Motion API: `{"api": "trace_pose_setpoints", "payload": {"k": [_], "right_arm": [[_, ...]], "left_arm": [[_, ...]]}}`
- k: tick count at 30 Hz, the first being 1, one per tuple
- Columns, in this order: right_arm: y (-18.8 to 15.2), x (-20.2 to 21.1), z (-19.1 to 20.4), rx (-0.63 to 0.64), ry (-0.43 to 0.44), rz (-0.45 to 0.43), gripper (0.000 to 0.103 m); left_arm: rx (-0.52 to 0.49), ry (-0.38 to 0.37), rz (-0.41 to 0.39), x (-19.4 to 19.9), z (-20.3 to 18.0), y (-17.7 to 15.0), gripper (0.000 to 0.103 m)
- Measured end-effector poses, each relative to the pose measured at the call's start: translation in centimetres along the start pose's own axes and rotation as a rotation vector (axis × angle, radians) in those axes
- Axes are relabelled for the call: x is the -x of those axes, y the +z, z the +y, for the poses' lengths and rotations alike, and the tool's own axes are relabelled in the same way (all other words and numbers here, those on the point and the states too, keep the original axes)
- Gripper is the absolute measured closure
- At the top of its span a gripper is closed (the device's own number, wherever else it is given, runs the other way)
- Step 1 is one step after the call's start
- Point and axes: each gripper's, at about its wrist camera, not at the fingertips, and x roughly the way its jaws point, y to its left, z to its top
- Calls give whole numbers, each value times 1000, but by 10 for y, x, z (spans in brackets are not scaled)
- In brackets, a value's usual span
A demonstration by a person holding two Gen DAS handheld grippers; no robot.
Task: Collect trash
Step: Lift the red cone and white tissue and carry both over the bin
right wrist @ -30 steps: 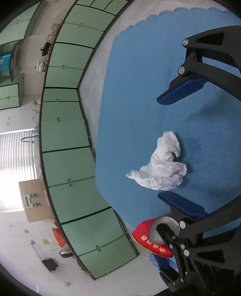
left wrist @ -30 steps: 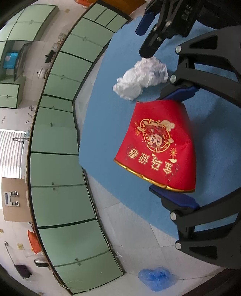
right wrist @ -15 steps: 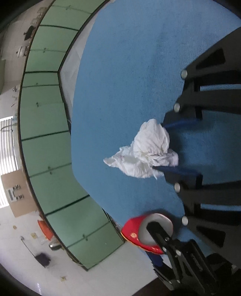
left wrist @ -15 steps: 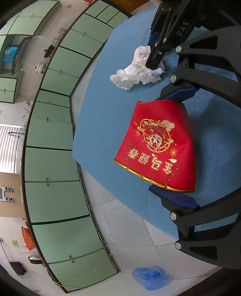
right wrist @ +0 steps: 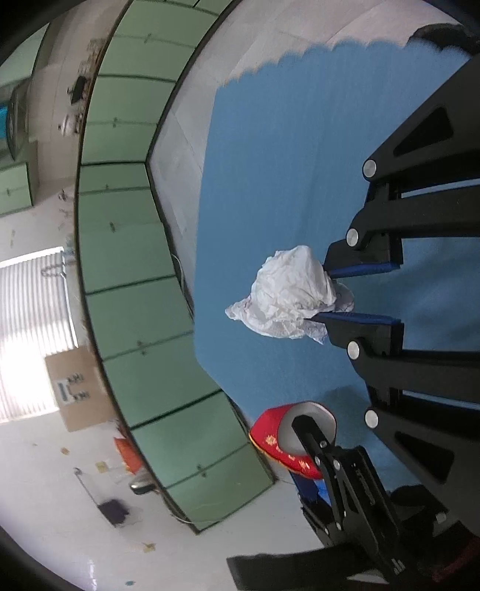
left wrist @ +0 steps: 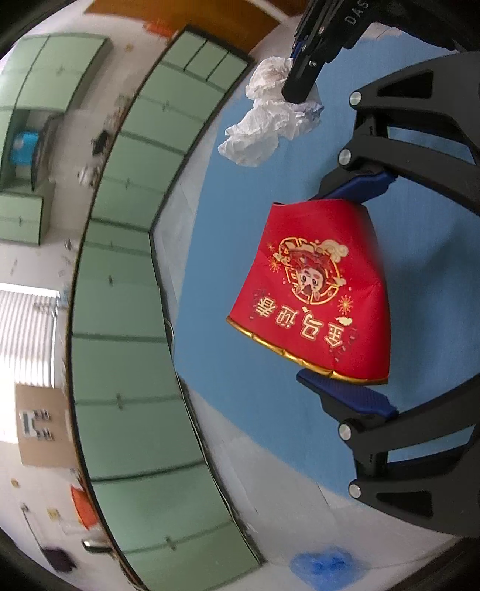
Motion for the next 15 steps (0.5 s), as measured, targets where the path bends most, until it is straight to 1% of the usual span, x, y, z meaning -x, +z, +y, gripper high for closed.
{"api": "trace_pose_setpoints", "payload": {"k": [4, 5, 9, 12, 15], "right_arm": [[-9, 46, -30, -29, -68, -38, 86], [-14, 60, -40, -36, -93, -44, 86], [-31, 99, -66, -57, -174, -68, 86], [-43, 125, -82, -77, -235, -90, 86], [-55, 147, -96, -105, -274, -105, 86]], "left_arm": [[-51, -85, -16, 11, -48, -3, 25], [-68, -114, -18, 15, -64, -4, 25], [-116, -190, -27, 23, -112, -13, 25], [-149, -245, -30, 29, -147, -23, 25], [-180, -298, -30, 36, -180, -35, 25]]}}
